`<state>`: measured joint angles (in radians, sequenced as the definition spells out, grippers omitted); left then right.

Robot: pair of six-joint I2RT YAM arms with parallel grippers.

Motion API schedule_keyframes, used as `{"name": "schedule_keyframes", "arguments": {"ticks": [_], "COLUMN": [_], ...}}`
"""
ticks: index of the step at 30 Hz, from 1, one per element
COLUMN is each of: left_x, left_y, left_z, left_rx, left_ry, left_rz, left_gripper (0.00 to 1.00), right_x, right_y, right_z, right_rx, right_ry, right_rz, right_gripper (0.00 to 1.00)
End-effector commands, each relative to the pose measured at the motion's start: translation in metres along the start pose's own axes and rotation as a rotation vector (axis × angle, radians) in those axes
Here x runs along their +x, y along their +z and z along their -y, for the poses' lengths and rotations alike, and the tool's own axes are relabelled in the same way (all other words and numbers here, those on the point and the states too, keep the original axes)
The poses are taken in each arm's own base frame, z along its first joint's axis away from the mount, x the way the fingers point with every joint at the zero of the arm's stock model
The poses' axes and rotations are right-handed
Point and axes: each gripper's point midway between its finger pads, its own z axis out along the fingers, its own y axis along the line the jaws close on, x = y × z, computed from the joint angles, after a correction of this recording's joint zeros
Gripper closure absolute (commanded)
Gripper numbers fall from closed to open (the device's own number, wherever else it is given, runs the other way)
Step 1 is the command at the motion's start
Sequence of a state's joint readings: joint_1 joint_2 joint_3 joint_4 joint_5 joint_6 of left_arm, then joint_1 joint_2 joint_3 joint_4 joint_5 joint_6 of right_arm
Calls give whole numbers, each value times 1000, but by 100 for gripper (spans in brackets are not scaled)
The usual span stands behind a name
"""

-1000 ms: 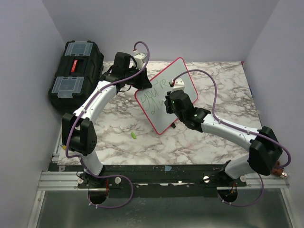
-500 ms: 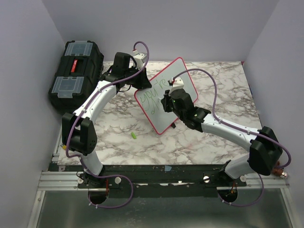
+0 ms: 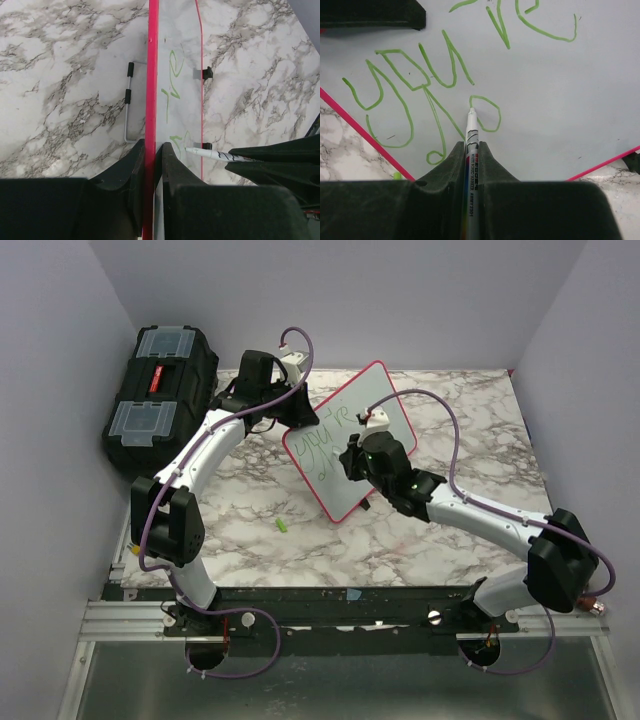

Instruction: Write a sentence on the whiteboard

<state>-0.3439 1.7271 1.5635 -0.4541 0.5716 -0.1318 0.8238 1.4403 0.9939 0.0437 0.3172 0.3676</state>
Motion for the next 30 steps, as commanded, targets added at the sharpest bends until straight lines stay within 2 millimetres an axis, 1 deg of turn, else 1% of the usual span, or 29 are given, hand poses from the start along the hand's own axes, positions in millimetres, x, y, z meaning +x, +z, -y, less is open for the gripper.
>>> {"name": "schedule_keyframes", "arguments": {"ticks": [1, 7, 8, 14, 17, 18, 19, 30], "left_x": [32, 32, 32, 33, 33, 33, 33, 37], "left_y": [12, 11, 11, 9, 9, 9, 9, 7], "left_z": [9, 10, 10, 10, 9, 10, 10, 10], "left_rx": [39, 40, 40, 34, 34, 35, 34, 31], "left_ry": [14, 11, 11, 12, 7, 9, 9, 12], "left_rz": [-111, -111, -111, -109, -108, -107, -108, -114], "left_gripper": [100, 100, 100, 100, 100, 100, 100, 100], "right_x": [40, 38, 41, 24, 23, 23, 16, -1], "right_y": [-2, -6, -9, -24, -28, -29, -28, -28], "right_z": [0, 3, 6, 4, 5, 8, 7, 18], "right_rx": [-26, -21, -11, -36, -36, -25, -27, 34], "right_ry": [-7, -5, -12, 7, 13, 14, 24, -2], "right_rz": [-114, -102, -122, -63, -55, -52, -24, 34], "right_gripper": [99, 99, 99, 99, 99, 99, 99, 99]}}
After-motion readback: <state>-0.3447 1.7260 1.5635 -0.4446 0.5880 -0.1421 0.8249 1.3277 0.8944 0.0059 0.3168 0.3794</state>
